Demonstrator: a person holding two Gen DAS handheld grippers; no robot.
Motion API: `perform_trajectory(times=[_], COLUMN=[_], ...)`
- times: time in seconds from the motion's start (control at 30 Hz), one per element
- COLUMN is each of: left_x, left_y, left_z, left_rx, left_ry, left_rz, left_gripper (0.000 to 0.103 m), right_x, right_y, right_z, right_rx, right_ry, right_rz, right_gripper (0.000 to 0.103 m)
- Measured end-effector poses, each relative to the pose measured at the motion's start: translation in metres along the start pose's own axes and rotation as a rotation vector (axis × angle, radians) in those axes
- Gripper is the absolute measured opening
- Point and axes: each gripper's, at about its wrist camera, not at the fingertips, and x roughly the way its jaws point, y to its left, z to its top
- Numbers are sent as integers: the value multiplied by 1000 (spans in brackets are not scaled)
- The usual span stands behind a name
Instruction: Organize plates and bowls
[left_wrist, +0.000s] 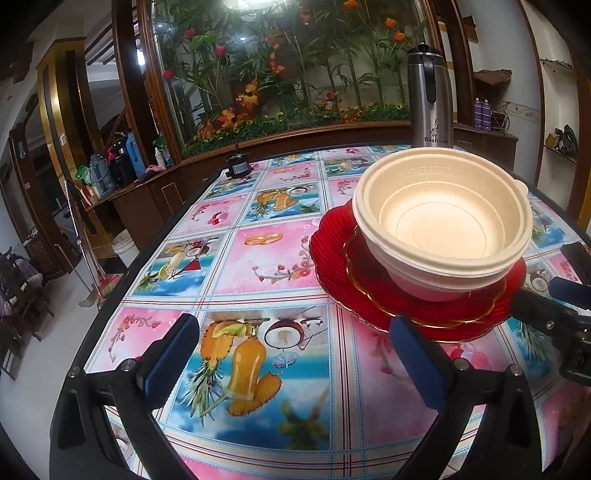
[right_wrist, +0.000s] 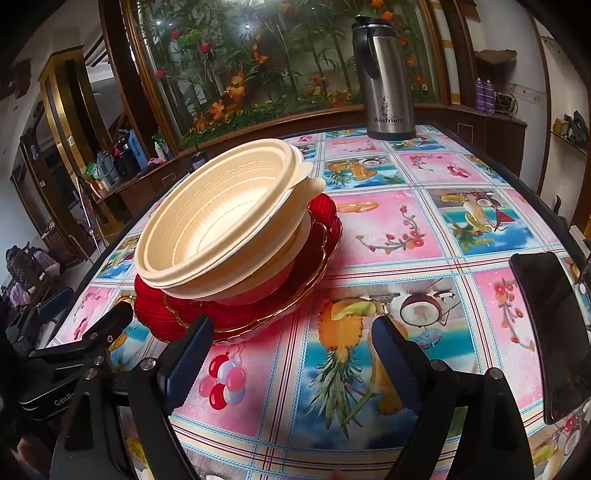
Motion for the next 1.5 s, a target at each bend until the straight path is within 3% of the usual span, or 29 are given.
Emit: perform_trajectory(times=[1.5], left_x=[4], left_y=[7], left_z=[-2], left_rx=[-1], left_ry=[34], left_rz=[34], left_gripper=[103], right_x=[2], right_y=[4], right_z=[-4], right_rx=[2], right_ry=[4], right_rz=[12], right_gripper=[91])
